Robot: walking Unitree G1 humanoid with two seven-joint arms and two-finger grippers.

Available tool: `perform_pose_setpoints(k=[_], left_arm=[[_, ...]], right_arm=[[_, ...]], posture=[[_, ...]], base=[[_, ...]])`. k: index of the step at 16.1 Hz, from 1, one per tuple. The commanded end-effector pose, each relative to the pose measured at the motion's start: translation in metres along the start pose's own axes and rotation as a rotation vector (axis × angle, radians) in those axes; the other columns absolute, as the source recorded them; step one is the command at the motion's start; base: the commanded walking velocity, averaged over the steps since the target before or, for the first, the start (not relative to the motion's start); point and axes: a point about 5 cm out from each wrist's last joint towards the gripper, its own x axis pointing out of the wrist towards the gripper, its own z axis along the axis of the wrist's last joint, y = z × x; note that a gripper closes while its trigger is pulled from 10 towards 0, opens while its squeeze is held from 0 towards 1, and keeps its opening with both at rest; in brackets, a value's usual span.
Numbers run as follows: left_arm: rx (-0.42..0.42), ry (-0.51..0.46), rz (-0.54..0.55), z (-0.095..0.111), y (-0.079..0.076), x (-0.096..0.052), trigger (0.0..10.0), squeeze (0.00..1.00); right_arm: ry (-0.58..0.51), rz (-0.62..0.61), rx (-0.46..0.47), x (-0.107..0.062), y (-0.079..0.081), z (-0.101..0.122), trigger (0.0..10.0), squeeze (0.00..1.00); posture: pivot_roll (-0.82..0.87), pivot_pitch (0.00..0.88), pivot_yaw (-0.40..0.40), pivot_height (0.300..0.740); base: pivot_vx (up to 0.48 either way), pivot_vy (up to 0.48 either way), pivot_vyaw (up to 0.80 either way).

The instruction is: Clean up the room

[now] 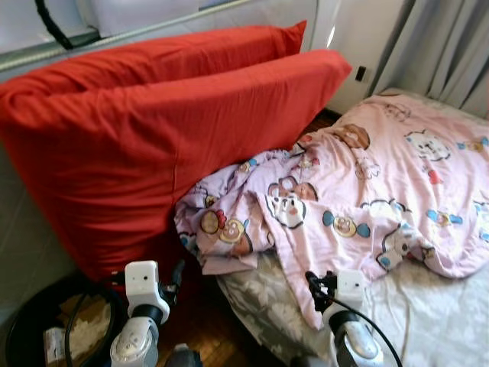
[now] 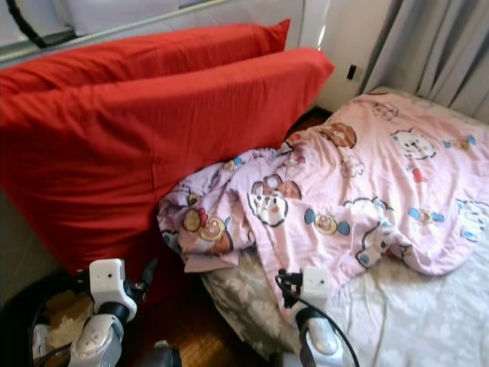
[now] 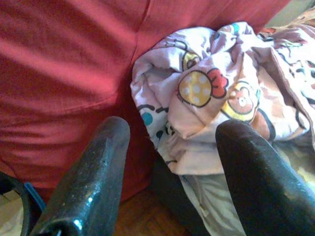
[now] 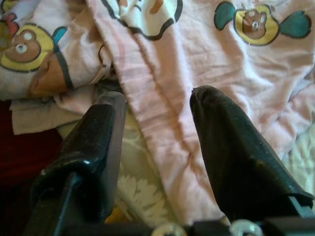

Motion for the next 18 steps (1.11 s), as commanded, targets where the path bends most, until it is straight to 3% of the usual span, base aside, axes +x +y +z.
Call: perform_pose_setpoints(k=[1, 11, 18], left_arm=[[-0.005, -0.003, -0.002, 0.002, 0.001, -0.002, 10.0, 0.0], [-0.009, 0.003, -0.017, 0.004, 0.0, -0.004, 10.0, 0.0], [-0.01, 0.01, -0.032, 0.005, -0.001, -0.003, 10.0, 0.0]], right_arm=[[0.012, -0.005, 0.006, -0.003, -0.001, -0.005, 10.0, 0.0], [0.004, -0.039, 0.02, 0.0, -0.006, -0.001, 10.0, 0.0], [0.086, -0.315, 0.112, 0.006, -0.05, 0.006, 10.0, 0.0]], posture=[[0.0, 0.074, -0.013, 0.635], [0.01, 0.08, -0.008, 0.635], [0.02, 0.097, -0.005, 0.635]], base=[[0.0, 0.0, 0.0], [0.0, 0.0, 0.0], [0.0, 0.0, 0.0]])
